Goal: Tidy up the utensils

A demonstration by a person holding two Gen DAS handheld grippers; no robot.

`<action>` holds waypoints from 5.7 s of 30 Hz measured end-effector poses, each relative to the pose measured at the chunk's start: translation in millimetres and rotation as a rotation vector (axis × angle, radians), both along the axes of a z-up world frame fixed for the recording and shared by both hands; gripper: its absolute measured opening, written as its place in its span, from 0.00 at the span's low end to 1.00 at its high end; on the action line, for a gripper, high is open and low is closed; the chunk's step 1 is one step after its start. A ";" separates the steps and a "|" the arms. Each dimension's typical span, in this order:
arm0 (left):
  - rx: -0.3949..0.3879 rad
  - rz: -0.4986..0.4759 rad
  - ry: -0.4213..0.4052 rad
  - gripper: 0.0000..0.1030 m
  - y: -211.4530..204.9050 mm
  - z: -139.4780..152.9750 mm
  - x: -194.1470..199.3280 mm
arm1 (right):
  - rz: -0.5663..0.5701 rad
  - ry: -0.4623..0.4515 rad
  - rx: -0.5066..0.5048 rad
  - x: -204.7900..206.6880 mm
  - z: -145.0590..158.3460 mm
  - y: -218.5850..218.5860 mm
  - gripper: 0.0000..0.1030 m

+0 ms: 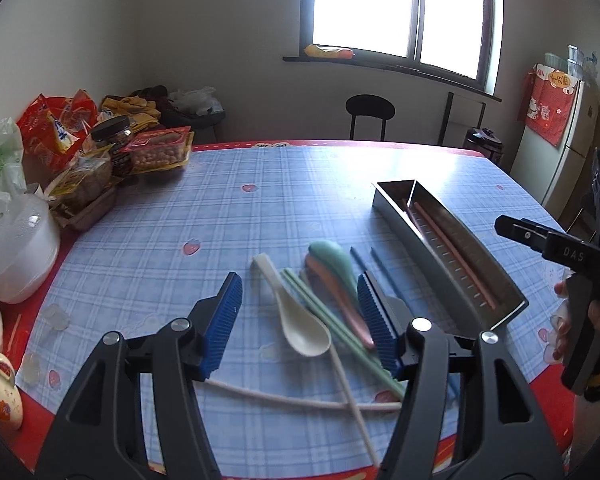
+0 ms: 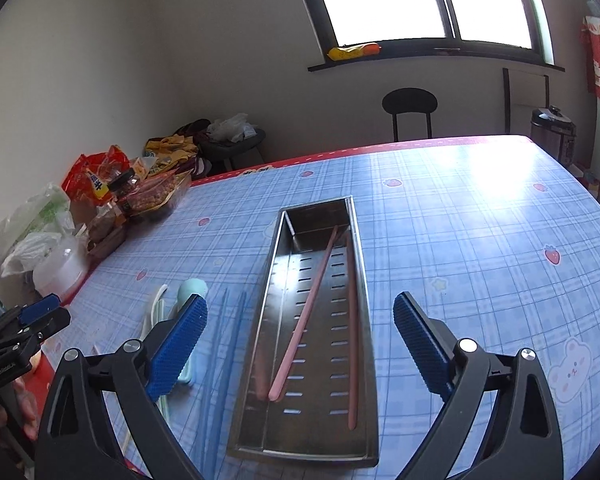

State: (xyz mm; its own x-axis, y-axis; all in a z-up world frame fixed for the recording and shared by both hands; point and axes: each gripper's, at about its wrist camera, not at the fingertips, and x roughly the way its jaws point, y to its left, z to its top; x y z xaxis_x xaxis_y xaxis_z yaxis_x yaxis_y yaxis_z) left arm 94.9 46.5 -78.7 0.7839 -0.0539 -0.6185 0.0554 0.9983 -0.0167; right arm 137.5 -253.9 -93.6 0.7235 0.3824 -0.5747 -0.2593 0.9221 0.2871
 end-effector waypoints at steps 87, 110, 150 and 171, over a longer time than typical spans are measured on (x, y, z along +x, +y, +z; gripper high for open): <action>-0.252 -0.126 0.283 0.45 41.7 -88.8 82.5 | 0.426 0.211 -0.118 -17.3 -71.8 146.4 0.06; -0.148 -0.136 0.292 0.16 14.4 -97.6 109.0 | 0.427 0.215 -0.104 -17.6 -71.1 146.0 0.06; -0.190 -0.091 0.134 0.10 43.6 -51.0 32.8 | 0.400 0.032 0.096 -29.5 -27.7 99.8 0.06; -0.247 -0.053 0.091 0.10 15.2 -9.5 28.9 | 0.267 -0.131 0.226 -3.6 14.9 28.0 0.06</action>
